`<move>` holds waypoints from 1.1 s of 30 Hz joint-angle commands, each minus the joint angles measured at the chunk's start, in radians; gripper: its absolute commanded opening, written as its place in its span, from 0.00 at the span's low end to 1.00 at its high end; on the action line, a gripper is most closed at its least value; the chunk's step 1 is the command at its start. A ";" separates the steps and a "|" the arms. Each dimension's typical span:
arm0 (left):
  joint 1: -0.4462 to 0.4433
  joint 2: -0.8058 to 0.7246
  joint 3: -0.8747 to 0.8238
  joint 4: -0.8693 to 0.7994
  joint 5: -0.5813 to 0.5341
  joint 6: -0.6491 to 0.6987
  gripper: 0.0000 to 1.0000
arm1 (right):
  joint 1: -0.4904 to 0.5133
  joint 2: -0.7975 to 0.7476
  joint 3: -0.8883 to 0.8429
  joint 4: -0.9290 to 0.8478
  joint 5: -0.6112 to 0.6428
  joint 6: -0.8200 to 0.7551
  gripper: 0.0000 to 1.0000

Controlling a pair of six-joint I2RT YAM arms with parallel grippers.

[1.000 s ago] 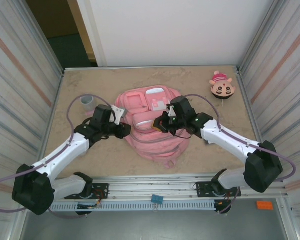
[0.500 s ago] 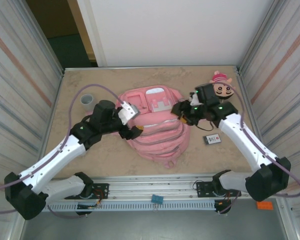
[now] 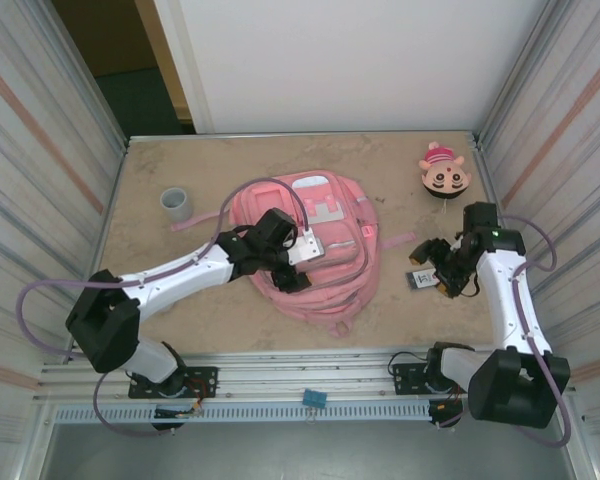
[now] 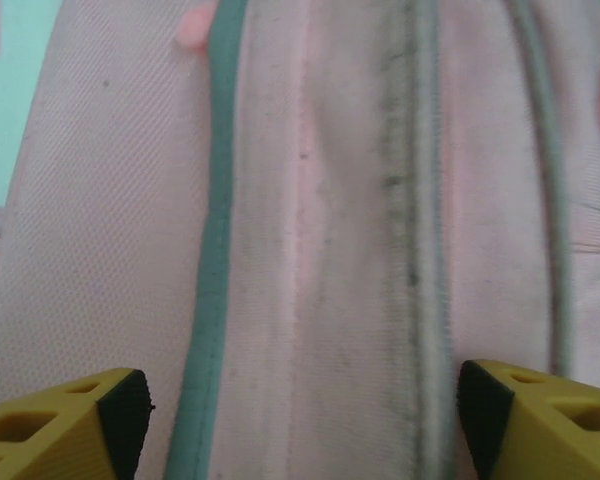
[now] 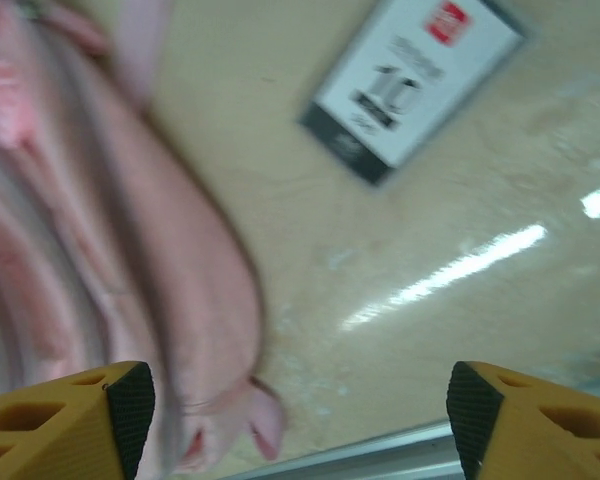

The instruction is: Pack the student bag

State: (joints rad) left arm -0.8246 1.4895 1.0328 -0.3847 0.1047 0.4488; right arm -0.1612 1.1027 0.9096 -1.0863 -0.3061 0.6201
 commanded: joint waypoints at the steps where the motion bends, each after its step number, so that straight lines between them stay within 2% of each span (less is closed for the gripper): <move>1: 0.002 0.000 0.040 0.052 -0.079 0.010 0.73 | -0.040 -0.013 -0.048 -0.009 0.035 -0.036 0.79; 3: 0.005 -0.007 0.043 0.057 -0.065 0.017 0.67 | -0.053 -0.011 -0.078 0.024 0.039 -0.024 0.79; 6: 0.005 -0.043 0.043 0.081 -0.019 0.017 0.52 | -0.053 0.008 -0.112 0.073 0.042 -0.011 0.79; 10: 0.022 -0.067 0.034 0.158 -0.030 -0.010 0.56 | -0.054 0.047 -0.128 0.112 0.026 -0.003 0.79; 14: 0.052 -0.033 0.071 0.144 -0.049 -0.035 0.55 | -0.054 0.061 -0.129 0.124 0.034 -0.002 0.79; 17: 0.053 -0.026 0.073 0.146 -0.025 -0.024 0.43 | -0.054 0.069 -0.133 0.146 0.036 0.011 0.79; 18: 0.053 -0.023 0.073 0.145 -0.015 -0.020 0.38 | -0.053 0.076 -0.136 0.158 0.027 0.018 0.79; 21: 0.053 -0.032 0.074 0.137 0.019 -0.018 0.12 | -0.049 0.104 -0.144 0.193 -0.001 0.042 0.80; 23: 0.052 -0.048 0.067 0.140 0.043 -0.019 0.05 | -0.037 0.124 -0.146 0.212 -0.002 0.057 0.81; 33: 0.052 -0.103 0.058 0.169 0.054 -0.029 0.03 | -0.005 0.271 -0.133 0.291 0.085 0.131 0.87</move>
State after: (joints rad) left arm -0.7795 1.4315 1.0775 -0.2783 0.1490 0.4221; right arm -0.1703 1.3365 0.7780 -0.8288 -0.2600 0.7063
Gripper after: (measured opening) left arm 0.100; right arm 0.865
